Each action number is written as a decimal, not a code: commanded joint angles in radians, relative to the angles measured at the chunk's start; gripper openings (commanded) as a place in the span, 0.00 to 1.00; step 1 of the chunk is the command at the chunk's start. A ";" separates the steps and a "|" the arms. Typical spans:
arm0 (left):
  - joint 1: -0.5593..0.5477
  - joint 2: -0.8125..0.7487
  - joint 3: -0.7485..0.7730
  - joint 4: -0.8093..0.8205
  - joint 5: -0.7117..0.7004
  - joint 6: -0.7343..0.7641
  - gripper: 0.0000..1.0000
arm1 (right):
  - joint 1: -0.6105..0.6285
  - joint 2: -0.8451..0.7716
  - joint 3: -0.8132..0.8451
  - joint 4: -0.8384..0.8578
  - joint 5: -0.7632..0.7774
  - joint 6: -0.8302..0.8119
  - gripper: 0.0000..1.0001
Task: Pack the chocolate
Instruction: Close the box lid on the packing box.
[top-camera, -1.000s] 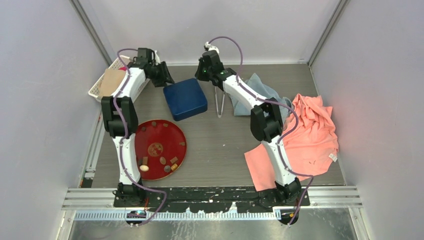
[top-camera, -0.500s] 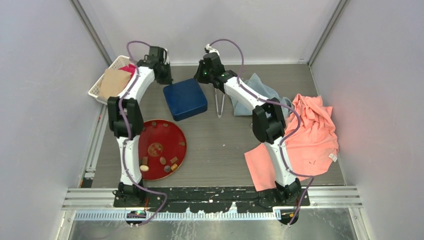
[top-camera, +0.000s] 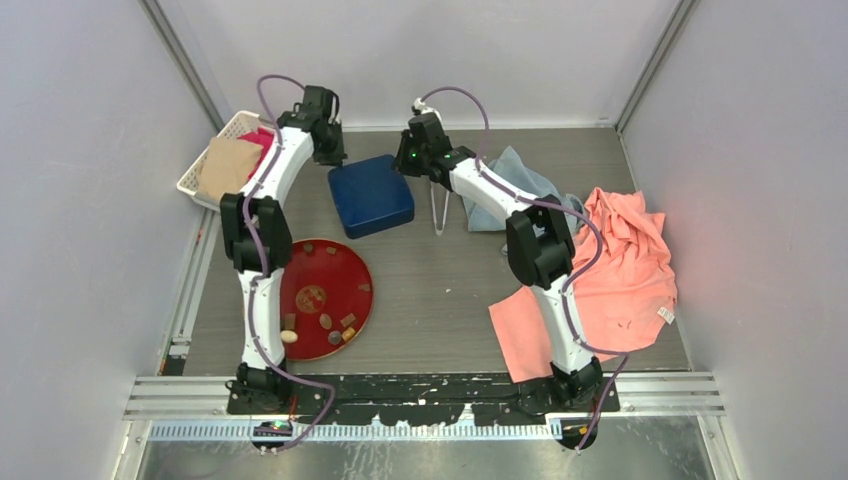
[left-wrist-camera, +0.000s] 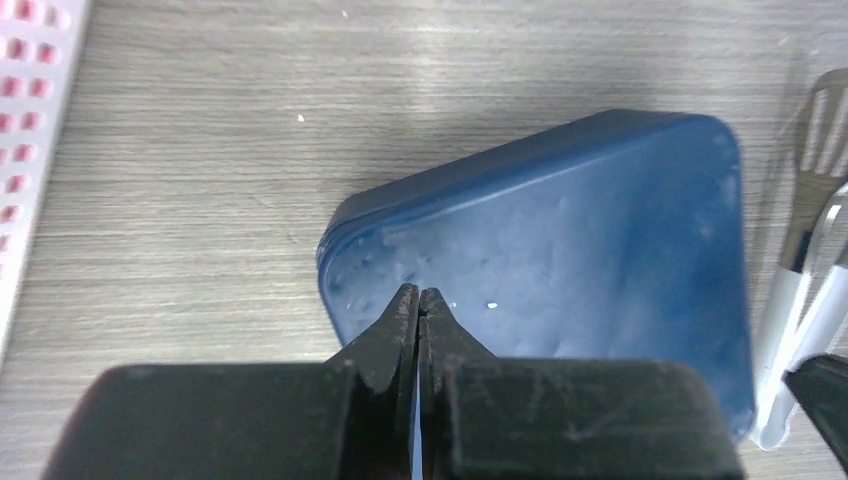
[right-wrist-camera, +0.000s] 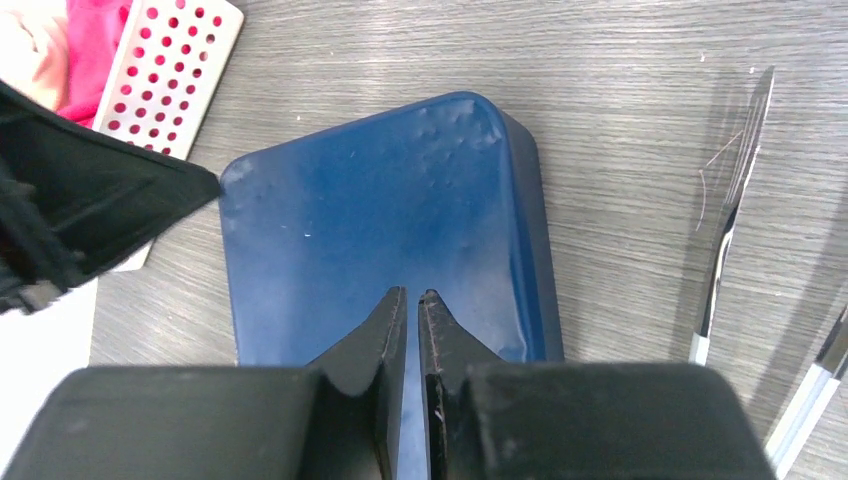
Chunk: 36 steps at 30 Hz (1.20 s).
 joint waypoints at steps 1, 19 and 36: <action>-0.012 -0.203 0.015 0.090 -0.115 0.023 0.00 | 0.005 -0.125 -0.009 0.067 -0.004 0.009 0.16; -0.021 0.171 0.155 -0.163 -0.150 -0.004 0.00 | 0.004 -0.091 -0.013 0.042 -0.022 0.033 0.15; -0.053 -0.245 -0.021 0.027 -0.164 0.014 0.02 | 0.013 -0.154 -0.029 0.021 0.004 0.014 0.14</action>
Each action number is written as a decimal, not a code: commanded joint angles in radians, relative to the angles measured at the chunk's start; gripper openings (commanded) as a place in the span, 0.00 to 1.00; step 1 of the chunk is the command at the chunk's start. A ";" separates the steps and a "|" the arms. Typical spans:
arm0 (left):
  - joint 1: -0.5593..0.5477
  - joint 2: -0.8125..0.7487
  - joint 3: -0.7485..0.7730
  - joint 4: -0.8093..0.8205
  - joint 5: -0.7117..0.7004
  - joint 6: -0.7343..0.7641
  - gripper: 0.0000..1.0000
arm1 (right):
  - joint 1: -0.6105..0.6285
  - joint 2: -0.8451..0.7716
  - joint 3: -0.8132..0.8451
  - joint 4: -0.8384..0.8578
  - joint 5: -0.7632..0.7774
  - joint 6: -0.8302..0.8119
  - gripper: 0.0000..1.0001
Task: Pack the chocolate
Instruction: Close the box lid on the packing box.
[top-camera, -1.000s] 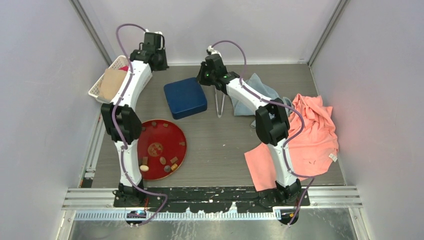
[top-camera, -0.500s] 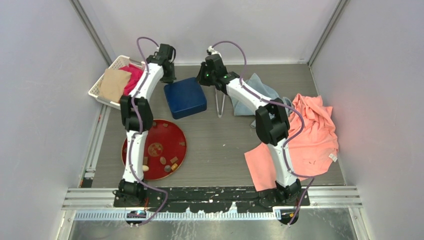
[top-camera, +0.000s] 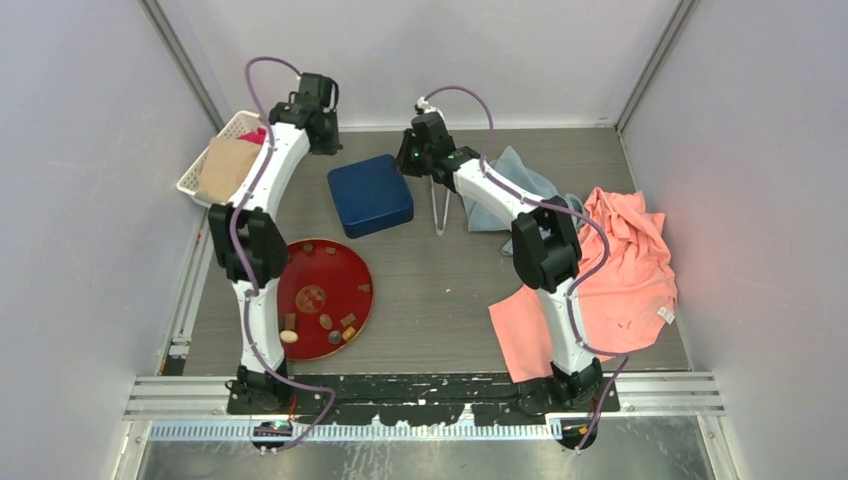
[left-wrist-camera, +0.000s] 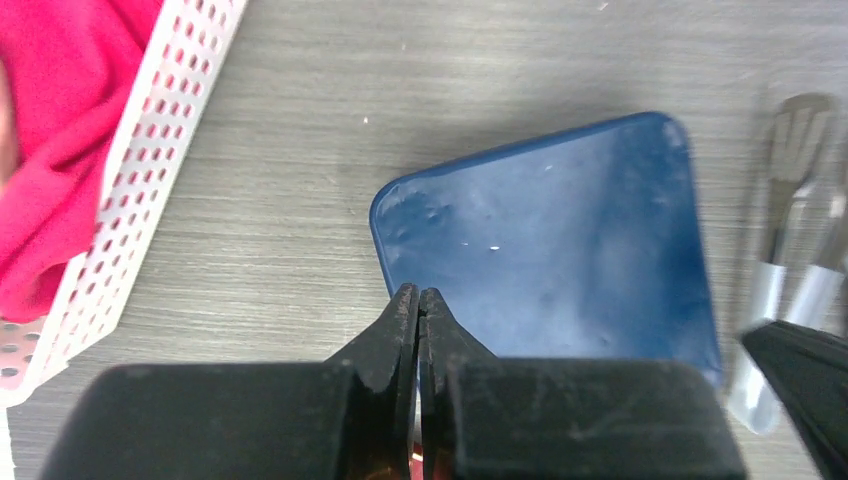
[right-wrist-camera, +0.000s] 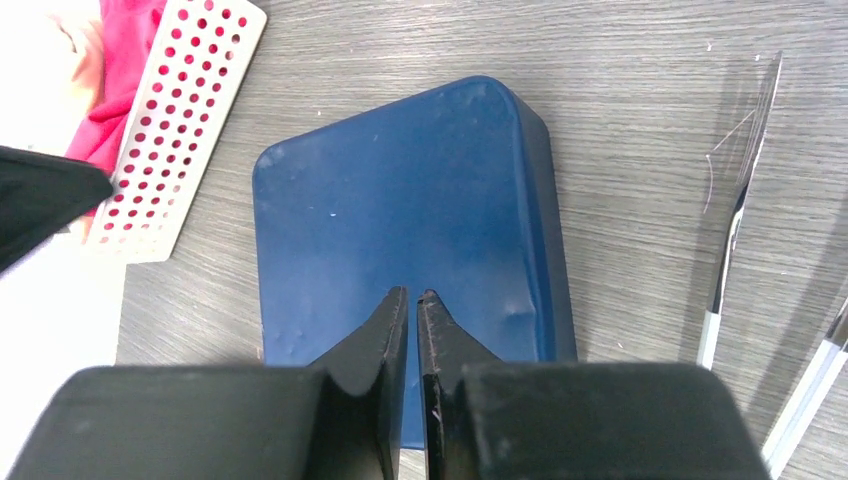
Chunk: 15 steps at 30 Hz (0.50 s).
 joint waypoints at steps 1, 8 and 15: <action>-0.012 -0.148 -0.052 0.104 0.015 -0.001 0.02 | 0.014 -0.068 0.074 -0.055 0.029 -0.018 0.14; -0.015 -0.130 -0.031 0.104 0.068 -0.029 0.02 | 0.025 0.181 0.616 -0.453 0.126 -0.117 0.13; -0.028 -0.110 -0.015 0.149 0.095 -0.047 0.03 | 0.025 0.201 0.543 -0.229 0.150 -0.137 0.19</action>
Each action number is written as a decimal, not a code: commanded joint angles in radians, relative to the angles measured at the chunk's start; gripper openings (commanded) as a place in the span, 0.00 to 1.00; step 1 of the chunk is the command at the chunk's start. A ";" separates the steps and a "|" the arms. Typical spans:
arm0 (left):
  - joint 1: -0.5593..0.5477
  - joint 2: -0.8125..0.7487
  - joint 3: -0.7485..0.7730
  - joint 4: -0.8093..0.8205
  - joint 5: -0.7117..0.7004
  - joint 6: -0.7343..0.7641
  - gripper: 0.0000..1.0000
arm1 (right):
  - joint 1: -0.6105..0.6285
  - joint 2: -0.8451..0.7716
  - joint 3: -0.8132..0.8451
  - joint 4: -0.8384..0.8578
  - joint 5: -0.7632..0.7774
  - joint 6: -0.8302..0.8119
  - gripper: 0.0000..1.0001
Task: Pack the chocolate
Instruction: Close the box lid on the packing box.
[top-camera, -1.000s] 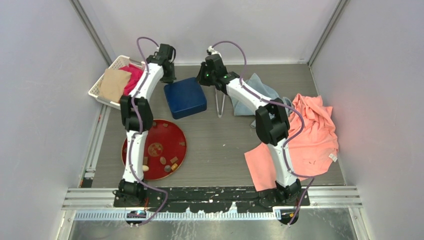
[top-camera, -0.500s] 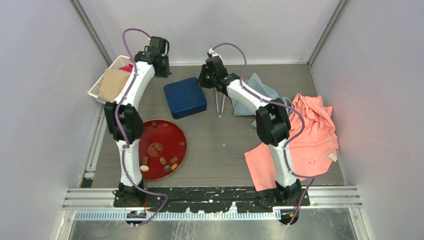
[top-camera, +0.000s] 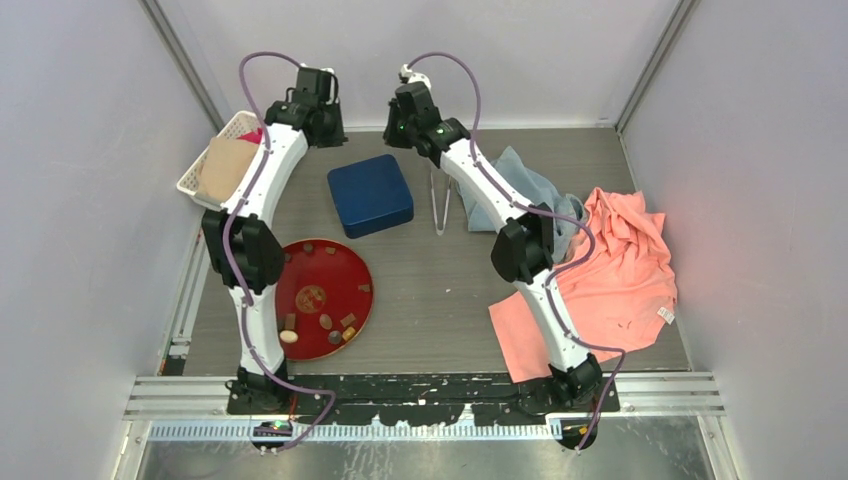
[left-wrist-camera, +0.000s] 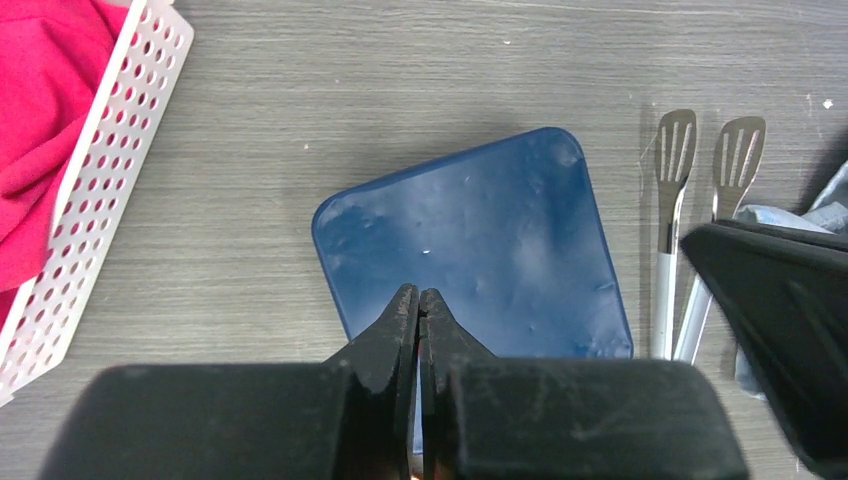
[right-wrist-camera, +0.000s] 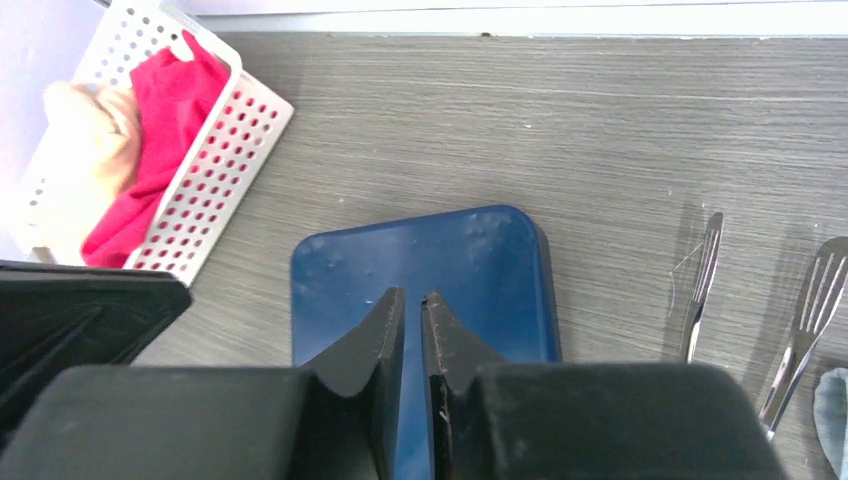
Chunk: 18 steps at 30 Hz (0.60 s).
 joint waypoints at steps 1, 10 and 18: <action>-0.010 0.012 0.027 0.082 0.017 -0.019 0.03 | 0.004 -0.021 -0.110 0.174 0.043 -0.033 0.19; -0.009 0.314 0.134 0.041 0.026 -0.027 0.03 | -0.016 0.300 0.111 0.085 -0.042 0.029 0.19; -0.009 0.242 0.144 -0.003 0.053 -0.017 0.03 | -0.024 -0.057 -0.249 0.199 -0.041 -0.016 0.16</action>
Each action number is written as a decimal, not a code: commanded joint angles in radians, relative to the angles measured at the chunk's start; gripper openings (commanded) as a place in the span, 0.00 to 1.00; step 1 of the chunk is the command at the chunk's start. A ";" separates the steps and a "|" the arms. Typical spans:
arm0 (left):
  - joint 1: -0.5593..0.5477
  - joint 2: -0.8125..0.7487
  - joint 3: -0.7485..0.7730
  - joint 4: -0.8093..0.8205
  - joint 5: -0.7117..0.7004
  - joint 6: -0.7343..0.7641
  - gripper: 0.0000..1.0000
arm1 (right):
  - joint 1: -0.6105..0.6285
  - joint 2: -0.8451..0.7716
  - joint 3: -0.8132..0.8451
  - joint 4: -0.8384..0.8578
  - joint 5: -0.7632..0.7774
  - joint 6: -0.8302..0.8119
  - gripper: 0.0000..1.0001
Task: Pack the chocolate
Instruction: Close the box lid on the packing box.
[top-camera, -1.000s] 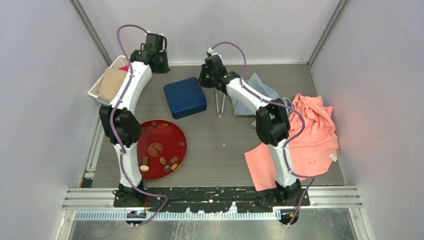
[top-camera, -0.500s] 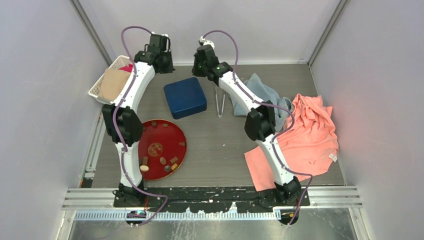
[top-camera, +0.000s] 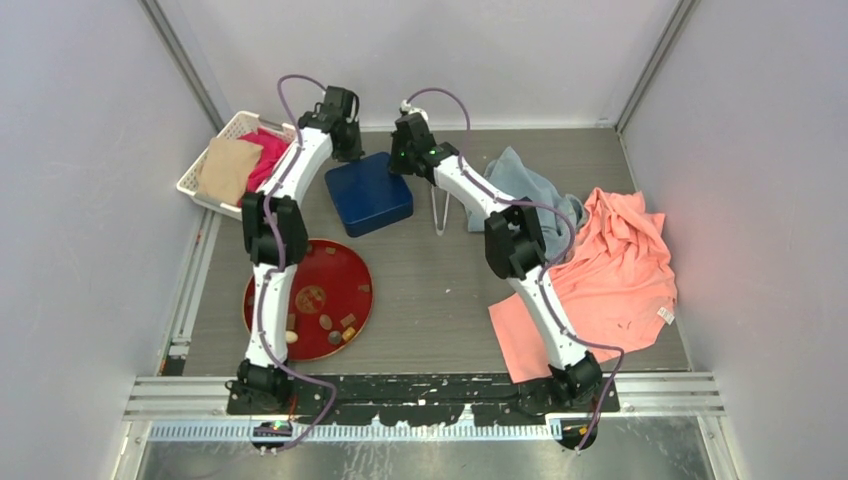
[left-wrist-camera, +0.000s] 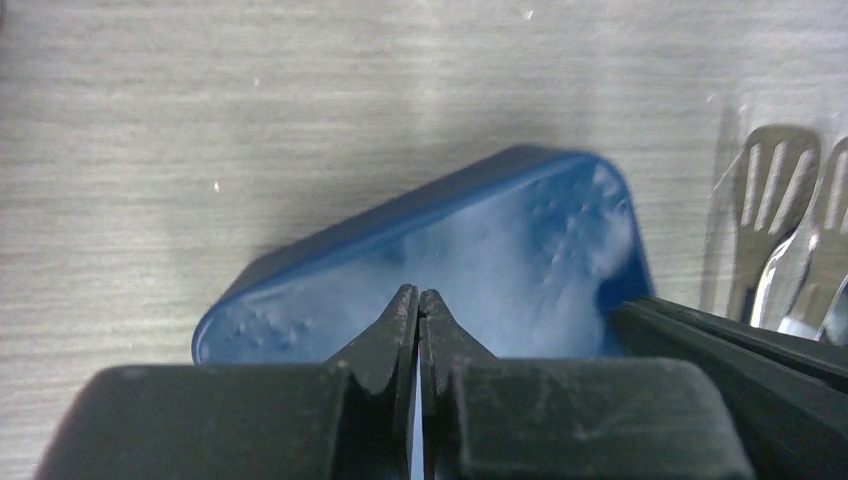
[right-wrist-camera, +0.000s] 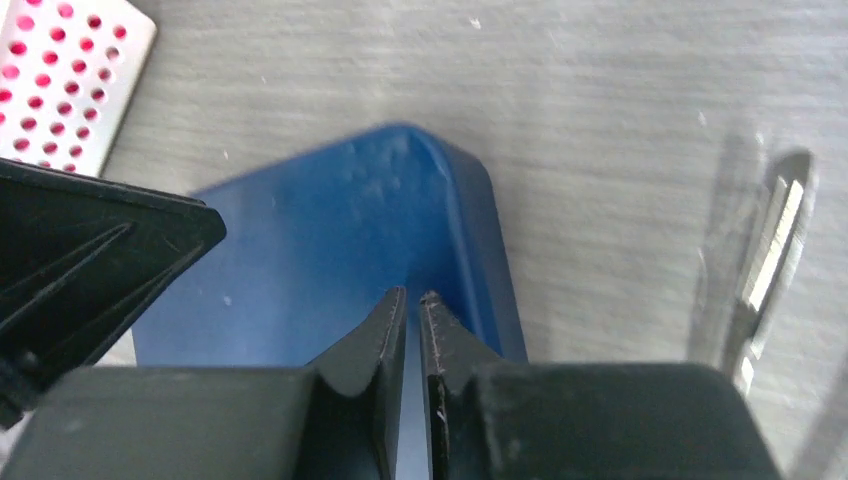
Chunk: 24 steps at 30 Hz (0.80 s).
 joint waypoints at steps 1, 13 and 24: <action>-0.003 -0.167 -0.114 0.007 -0.012 0.013 0.04 | -0.005 -0.255 -0.158 0.038 0.000 -0.036 0.17; -0.007 -0.545 -0.724 0.194 0.054 -0.093 0.06 | 0.034 -0.362 -0.588 0.163 -0.080 0.042 0.14; -0.009 -0.536 -0.655 0.004 0.168 -0.097 0.05 | 0.036 -0.609 -0.647 0.116 -0.068 -0.005 0.18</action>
